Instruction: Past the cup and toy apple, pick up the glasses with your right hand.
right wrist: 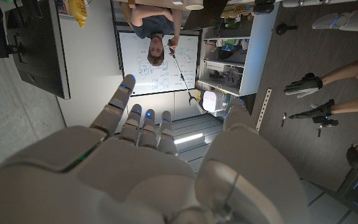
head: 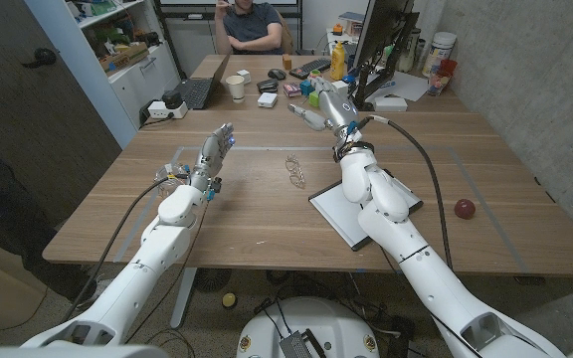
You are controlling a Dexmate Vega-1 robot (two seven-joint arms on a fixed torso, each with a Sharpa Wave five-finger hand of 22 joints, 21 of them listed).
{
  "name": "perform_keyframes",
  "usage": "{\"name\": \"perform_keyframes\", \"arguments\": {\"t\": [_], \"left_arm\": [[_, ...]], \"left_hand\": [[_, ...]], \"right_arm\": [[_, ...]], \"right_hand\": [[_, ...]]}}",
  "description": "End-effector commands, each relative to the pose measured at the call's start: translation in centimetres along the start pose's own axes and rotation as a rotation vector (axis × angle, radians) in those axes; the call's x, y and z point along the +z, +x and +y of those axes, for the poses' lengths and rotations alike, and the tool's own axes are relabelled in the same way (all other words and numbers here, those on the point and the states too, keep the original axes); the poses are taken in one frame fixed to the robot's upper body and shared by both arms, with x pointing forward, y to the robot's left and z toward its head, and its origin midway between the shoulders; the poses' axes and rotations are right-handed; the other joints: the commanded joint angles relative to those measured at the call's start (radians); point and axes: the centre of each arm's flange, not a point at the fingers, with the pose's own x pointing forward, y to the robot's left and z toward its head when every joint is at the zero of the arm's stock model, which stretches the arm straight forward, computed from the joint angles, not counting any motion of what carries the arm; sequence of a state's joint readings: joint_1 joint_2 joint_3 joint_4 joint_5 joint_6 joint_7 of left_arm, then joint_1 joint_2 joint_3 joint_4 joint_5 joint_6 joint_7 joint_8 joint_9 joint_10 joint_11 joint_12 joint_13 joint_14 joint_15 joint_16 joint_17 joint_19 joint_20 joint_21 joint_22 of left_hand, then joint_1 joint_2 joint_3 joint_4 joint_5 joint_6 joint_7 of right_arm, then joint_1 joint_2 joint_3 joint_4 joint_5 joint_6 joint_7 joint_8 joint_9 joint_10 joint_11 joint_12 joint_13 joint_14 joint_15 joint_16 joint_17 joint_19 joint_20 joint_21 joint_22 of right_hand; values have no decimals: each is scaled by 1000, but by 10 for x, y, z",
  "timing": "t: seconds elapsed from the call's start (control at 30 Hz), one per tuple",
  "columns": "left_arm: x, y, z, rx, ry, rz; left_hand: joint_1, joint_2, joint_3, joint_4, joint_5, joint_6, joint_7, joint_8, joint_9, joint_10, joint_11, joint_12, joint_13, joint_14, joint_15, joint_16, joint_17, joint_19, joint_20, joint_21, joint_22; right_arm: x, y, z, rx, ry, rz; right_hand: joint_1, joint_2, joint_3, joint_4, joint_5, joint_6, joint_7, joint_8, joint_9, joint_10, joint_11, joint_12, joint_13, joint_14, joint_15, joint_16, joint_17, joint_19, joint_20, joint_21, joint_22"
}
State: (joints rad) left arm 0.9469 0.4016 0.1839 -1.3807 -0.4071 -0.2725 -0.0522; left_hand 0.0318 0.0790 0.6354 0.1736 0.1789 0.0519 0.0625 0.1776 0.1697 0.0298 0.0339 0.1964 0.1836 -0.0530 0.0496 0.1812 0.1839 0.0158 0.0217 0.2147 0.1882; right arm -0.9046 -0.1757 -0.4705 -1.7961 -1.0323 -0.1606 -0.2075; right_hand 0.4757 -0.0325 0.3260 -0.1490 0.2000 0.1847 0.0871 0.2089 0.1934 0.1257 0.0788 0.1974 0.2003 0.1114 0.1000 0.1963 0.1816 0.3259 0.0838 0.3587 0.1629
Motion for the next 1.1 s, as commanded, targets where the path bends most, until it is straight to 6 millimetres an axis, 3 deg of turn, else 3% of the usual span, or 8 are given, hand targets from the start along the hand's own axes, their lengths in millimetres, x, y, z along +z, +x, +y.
{"name": "perform_keyframes", "arguments": {"t": [0.03,0.57,1.1], "left_arm": [[1,-4,3,5,-8,-4],[0,-6,6,7,-12,-7],[-1,-1,7,7,-11,-2]], "left_hand": [[-11,51,-5,1,9,-3,2,4,6,1,5,4,2,0,8,7,2,4,3,6,4],[-14,51,-10,2,10,-3,3,4,6,1,6,5,2,1,8,7,1,4,3,6,4],[-16,51,-14,2,11,-3,3,4,6,1,5,5,2,1,9,7,1,4,4,6,4]], "right_arm": [[14,-1,17,11,-98,4],[15,8,38,99,-181,3],[4,17,53,164,-224,52]], "right_hand": [[14,0,0,-6,4,13,-1,9,2,19,0,10,3,10,-11,4,2,-4,-10,-9,3],[33,-8,-5,-8,9,2,3,0,3,5,-6,4,4,-3,-48,-1,2,-10,-50,-33,3],[38,-14,-11,-5,11,-1,0,-2,4,5,-7,4,5,6,-49,2,2,2,-51,-40,4]]}}
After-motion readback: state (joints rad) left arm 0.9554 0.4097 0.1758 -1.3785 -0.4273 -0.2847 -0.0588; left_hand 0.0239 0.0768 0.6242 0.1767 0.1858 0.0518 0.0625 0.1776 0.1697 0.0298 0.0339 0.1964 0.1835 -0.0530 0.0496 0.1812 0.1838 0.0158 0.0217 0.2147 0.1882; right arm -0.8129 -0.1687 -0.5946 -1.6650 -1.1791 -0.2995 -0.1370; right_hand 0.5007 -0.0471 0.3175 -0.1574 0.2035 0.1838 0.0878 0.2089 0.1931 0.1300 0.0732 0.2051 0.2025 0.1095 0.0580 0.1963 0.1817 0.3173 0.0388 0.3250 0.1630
